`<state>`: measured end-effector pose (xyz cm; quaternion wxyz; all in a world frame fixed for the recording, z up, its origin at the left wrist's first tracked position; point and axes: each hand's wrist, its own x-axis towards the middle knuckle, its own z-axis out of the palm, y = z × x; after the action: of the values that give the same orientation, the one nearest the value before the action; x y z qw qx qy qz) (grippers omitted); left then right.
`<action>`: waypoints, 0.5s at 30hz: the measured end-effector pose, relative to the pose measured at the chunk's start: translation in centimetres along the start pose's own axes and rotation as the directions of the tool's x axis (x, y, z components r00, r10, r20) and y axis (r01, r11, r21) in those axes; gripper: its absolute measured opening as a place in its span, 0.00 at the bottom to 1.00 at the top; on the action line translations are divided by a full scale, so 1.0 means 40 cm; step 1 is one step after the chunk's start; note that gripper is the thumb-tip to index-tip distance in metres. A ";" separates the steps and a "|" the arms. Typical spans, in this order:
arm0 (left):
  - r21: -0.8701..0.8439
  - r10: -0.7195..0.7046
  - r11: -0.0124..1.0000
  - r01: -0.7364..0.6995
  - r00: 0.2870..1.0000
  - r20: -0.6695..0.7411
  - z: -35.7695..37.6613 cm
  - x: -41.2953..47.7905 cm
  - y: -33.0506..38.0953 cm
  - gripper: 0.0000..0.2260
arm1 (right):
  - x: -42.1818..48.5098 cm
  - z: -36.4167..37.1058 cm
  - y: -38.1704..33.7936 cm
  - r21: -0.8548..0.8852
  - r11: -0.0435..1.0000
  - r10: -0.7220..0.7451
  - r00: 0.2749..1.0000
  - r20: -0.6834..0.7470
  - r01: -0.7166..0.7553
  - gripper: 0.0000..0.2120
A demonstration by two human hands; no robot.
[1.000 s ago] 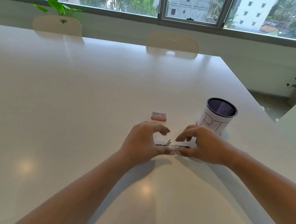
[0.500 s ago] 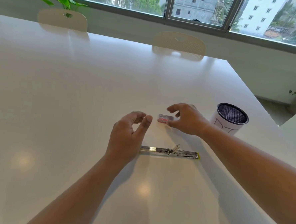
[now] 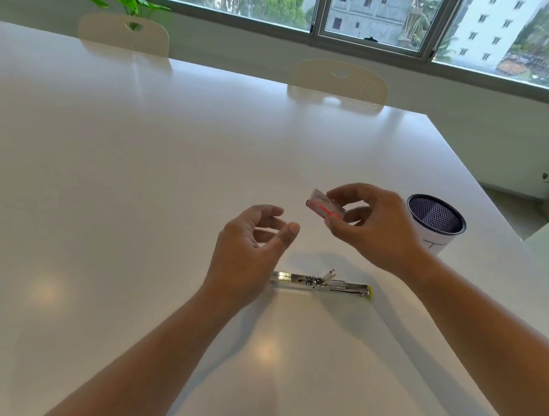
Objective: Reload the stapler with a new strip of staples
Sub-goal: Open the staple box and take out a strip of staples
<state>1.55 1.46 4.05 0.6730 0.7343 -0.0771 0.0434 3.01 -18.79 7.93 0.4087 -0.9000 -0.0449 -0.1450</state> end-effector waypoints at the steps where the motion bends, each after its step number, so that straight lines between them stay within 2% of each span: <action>1: -0.138 -0.089 0.986 0.097 0.994 0.060 0.014 -0.015 0.012 0.15 | -0.030 -0.002 -0.018 0.057 0.998 0.009 1.000 -0.012 -0.009 0.14; 3: -0.347 -0.194 0.903 0.253 0.962 0.194 0.042 -0.048 0.028 0.15 | -0.097 0.005 -0.047 0.133 0.991 0.009 1.000 -0.021 -0.006 0.13; 5: -0.418 -0.206 0.860 0.292 0.949 0.239 0.064 -0.077 0.032 0.14 | -0.158 0.015 -0.065 0.183 0.983 0.036 0.999 -0.031 -0.030 0.13; 10: -0.409 -0.220 0.873 0.264 0.963 0.152 0.079 -0.107 0.032 0.10 | -0.259 0.022 -0.071 0.418 0.891 0.192 0.981 0.011 -0.179 0.16; 15: -0.392 -0.183 0.895 0.212 0.977 0.110 0.091 -0.128 0.034 0.07 | -0.297 0.018 -0.085 0.453 0.873 0.252 0.962 -0.104 -0.180 0.11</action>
<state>-3.88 -1.98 4.21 0.8070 0.5857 -0.0330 -0.0679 -8.81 -15.56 6.40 0.6170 -0.7692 0.0575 -0.1560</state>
